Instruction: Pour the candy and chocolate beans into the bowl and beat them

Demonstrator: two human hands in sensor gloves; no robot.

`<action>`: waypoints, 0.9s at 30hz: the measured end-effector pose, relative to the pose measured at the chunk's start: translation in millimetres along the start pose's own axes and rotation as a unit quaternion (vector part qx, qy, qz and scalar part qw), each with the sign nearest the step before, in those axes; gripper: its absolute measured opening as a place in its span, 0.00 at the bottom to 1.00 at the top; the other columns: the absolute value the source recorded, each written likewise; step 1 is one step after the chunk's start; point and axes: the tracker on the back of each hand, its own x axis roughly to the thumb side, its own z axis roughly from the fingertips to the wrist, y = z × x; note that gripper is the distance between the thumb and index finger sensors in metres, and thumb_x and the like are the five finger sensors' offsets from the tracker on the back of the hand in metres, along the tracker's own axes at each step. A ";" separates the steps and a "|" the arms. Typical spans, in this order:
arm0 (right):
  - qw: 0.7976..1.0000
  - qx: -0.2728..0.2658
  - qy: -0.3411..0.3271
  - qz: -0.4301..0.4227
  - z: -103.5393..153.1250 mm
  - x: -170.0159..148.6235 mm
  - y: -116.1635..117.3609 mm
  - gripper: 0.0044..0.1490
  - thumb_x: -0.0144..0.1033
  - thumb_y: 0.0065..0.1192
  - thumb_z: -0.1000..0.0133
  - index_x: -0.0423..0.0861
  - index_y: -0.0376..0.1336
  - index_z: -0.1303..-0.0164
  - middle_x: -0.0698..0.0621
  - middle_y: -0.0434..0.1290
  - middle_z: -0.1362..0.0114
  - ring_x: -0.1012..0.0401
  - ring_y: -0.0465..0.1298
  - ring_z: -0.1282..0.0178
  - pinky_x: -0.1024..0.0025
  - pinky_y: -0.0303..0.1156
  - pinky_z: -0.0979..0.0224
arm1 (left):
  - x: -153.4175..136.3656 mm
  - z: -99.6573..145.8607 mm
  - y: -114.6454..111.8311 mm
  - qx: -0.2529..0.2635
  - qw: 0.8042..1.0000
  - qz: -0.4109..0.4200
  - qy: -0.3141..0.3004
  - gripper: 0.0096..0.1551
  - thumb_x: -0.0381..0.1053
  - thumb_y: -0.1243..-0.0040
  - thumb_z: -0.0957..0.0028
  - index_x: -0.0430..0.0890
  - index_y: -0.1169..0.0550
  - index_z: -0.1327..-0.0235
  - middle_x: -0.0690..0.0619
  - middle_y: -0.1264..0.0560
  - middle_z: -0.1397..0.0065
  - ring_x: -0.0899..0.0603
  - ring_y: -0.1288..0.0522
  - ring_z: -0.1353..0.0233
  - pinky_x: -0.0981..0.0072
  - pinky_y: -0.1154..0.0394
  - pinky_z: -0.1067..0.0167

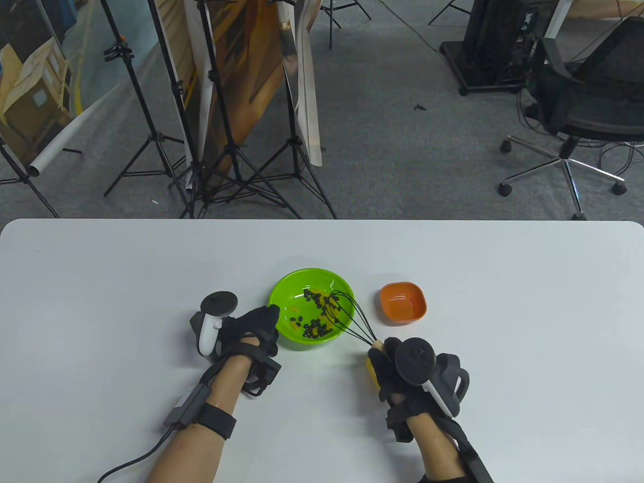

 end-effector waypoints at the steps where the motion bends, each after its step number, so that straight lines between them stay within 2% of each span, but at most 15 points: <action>1: 1.000 -0.003 0.005 -0.014 -0.6 -0.1 0.6 0.37 0.57 0.65 0.48 0.40 0.72 0.41 0.45 0.82 0.61 0.56 0.80 0.79 0.61 0.81 0.78 | 0.0 0.0 0.0 0.000 1.000 0.000 0.000 0.26 0.69 0.50 0.50 0.50 0.21 0.60 0.59 0.18 0.61 0.49 0.13 0.62 0.69 0.15 0.68; 6: 1.000 0.001 0.006 -0.008 -0.6 0.1 1.3 0.37 0.58 0.65 0.48 0.40 0.72 0.41 0.46 0.82 0.61 0.56 0.80 0.79 0.61 0.81 0.78 | -0.1 -0.1 0.2 0.000 1.000 0.000 0.000 0.26 0.69 0.50 0.50 0.50 0.21 0.60 0.59 0.18 0.61 0.49 0.13 0.62 0.69 0.15 0.68; 10: 0.999 0.017 -0.017 -0.046 -2.3 -7.3 -6.9 0.37 0.56 0.64 0.47 0.41 0.70 0.38 0.45 0.82 0.58 0.56 0.81 0.76 0.60 0.82 0.75 | -0.3 -0.2 0.3 -0.002 1.000 0.002 0.001 0.26 0.70 0.50 0.50 0.50 0.21 0.60 0.59 0.18 0.61 0.49 0.13 0.62 0.69 0.16 0.68; 14: 0.994 -0.046 0.005 -0.102 2.0 -28.0 -36.3 0.38 0.54 0.64 0.47 0.40 0.68 0.35 0.44 0.81 0.56 0.55 0.81 0.74 0.60 0.82 0.73 | -0.5 -0.2 0.3 -0.003 1.000 0.004 0.002 0.26 0.70 0.50 0.50 0.50 0.21 0.59 0.59 0.18 0.60 0.49 0.13 0.62 0.69 0.16 0.68; 17: 0.986 -0.102 0.063 -0.113 6.1 -55.1 -58.9 0.38 0.53 0.63 0.46 0.39 0.68 0.34 0.44 0.81 0.54 0.55 0.81 0.73 0.59 0.82 0.73 | -0.7 -0.2 0.4 -0.005 1.000 0.007 0.003 0.26 0.70 0.50 0.50 0.50 0.21 0.59 0.59 0.18 0.60 0.49 0.13 0.62 0.69 0.16 0.68; 20: 0.978 -0.124 0.141 -0.091 8.4 -85.9 -68.4 0.38 0.50 0.62 0.45 0.37 0.66 0.33 0.42 0.80 0.53 0.54 0.81 0.73 0.59 0.83 0.73 | -0.8 -0.1 0.5 -0.006 1.000 0.008 0.003 0.26 0.70 0.50 0.50 0.51 0.21 0.59 0.59 0.18 0.60 0.49 0.13 0.61 0.69 0.16 0.68; 27: 0.962 -0.097 0.245 -0.070 3.7 -138.1 -50.5 0.38 0.47 0.61 0.45 0.34 0.66 0.33 0.40 0.80 0.53 0.53 0.81 0.74 0.58 0.83 0.74 | -0.7 -0.1 0.9 -0.005 1.000 0.006 0.003 0.26 0.70 0.49 0.51 0.51 0.21 0.59 0.59 0.18 0.60 0.49 0.13 0.61 0.69 0.16 0.68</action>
